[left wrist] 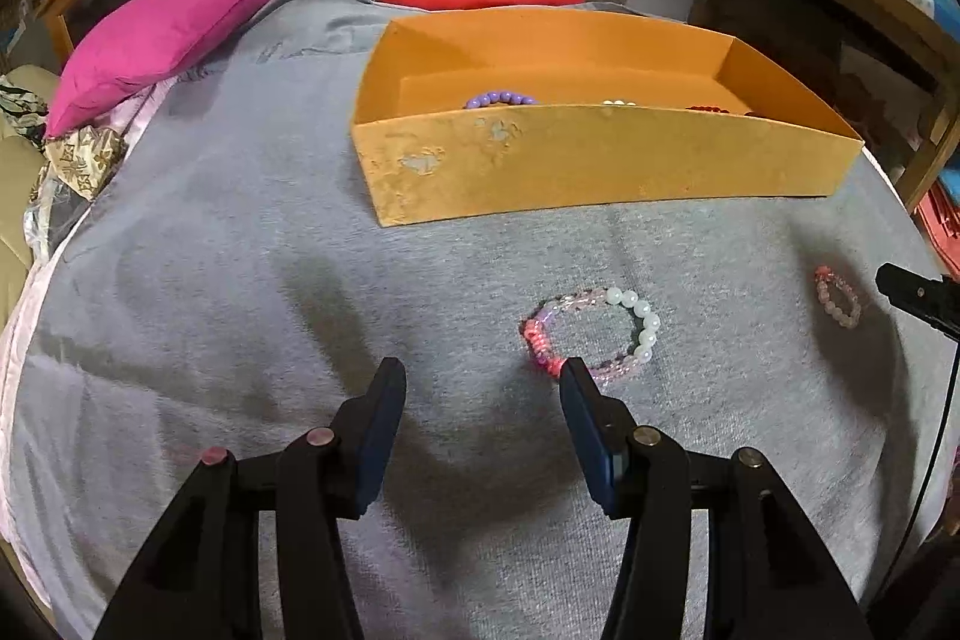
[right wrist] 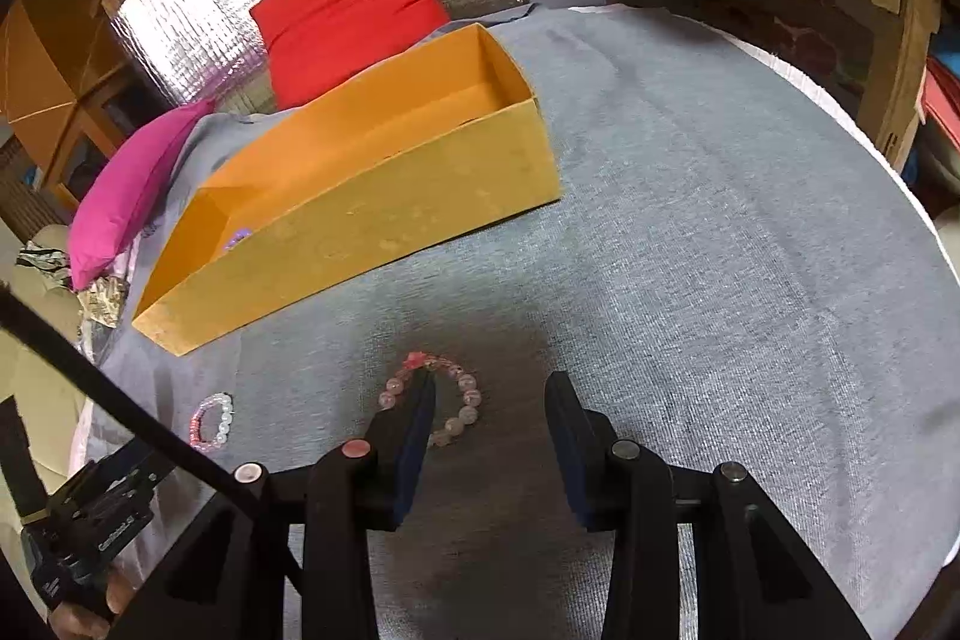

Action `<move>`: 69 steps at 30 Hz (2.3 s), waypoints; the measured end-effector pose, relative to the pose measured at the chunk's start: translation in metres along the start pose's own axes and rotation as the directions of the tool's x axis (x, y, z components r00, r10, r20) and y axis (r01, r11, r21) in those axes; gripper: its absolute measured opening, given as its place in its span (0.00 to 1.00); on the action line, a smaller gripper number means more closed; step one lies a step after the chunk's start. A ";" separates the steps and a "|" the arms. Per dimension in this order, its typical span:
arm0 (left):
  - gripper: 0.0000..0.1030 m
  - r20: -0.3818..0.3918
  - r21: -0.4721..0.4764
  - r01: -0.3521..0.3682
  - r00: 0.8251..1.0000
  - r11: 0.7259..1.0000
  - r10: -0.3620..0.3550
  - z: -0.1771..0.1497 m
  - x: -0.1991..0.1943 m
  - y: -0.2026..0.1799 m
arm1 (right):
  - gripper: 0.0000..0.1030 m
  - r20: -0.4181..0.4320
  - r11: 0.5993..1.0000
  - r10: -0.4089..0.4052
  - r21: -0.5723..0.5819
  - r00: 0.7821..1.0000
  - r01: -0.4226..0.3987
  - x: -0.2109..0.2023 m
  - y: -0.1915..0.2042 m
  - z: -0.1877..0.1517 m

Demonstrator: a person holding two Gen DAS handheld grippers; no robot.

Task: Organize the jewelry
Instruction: 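Move both tools toward the pink-and-white bead bracelet on the cloth, then close both tools on the pink-and-white bead bracelet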

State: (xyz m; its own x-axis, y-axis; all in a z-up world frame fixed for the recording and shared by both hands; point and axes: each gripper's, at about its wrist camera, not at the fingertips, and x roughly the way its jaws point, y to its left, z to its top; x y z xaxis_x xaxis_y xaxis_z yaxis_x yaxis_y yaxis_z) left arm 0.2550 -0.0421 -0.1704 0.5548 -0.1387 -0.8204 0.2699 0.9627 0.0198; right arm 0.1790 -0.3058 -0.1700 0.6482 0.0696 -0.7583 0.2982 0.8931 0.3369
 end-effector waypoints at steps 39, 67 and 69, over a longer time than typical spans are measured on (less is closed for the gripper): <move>0.53 -0.020 0.014 0.035 0.999 0.999 -0.035 0.005 0.014 -0.006 | 0.24 -0.003 0.976 -0.125 -0.178 0.992 0.123 0.029 0.033 -0.010; 0.55 -0.043 0.020 0.125 0.991 0.992 -0.124 0.006 0.017 -0.022 | 0.08 0.042 0.985 -0.095 -0.143 0.995 0.100 0.011 0.019 -0.001; 0.55 -0.036 0.017 0.127 0.991 0.992 -0.127 0.006 0.018 -0.023 | 0.08 0.026 0.989 -0.085 -0.123 0.996 0.087 0.012 0.015 -0.001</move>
State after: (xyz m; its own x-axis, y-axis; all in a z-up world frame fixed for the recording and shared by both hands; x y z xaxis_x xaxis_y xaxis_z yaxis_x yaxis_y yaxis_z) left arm 0.2631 -0.0676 -0.1823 0.4871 -0.2509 -0.8365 0.3515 0.9332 -0.0753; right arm 0.1911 -0.2911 -0.1746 0.6386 -0.0178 -0.7693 0.2648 0.9437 0.1981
